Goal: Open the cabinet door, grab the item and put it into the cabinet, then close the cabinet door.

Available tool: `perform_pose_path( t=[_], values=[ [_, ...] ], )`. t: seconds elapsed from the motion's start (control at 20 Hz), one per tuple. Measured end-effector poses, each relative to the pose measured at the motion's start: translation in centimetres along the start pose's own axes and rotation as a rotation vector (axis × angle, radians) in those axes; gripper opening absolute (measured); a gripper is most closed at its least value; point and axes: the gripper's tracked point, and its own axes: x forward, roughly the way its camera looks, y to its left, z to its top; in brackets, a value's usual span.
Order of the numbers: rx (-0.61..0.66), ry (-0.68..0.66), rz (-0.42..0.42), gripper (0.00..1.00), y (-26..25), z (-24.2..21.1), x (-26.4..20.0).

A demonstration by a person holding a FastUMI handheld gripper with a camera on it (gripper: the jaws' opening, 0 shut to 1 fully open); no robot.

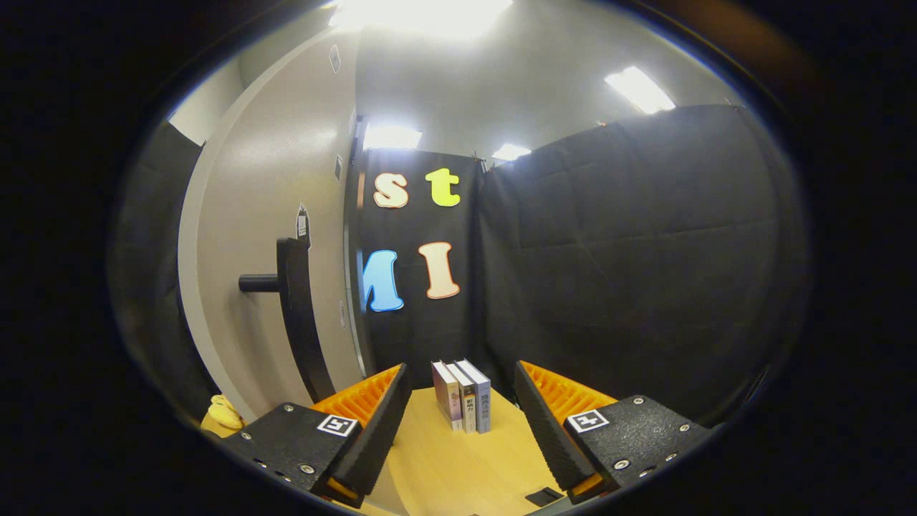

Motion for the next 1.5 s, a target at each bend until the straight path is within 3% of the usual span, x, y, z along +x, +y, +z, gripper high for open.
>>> perform_pose_path(
  t=[0.25,1.5],
  values=[
    [-0.003,-0.015,0.104,0.9,4.5,0.5,-0.9],
    [0.0,-0.035,0.351,0.92,20.8,1.1,1.0]
  ],
)
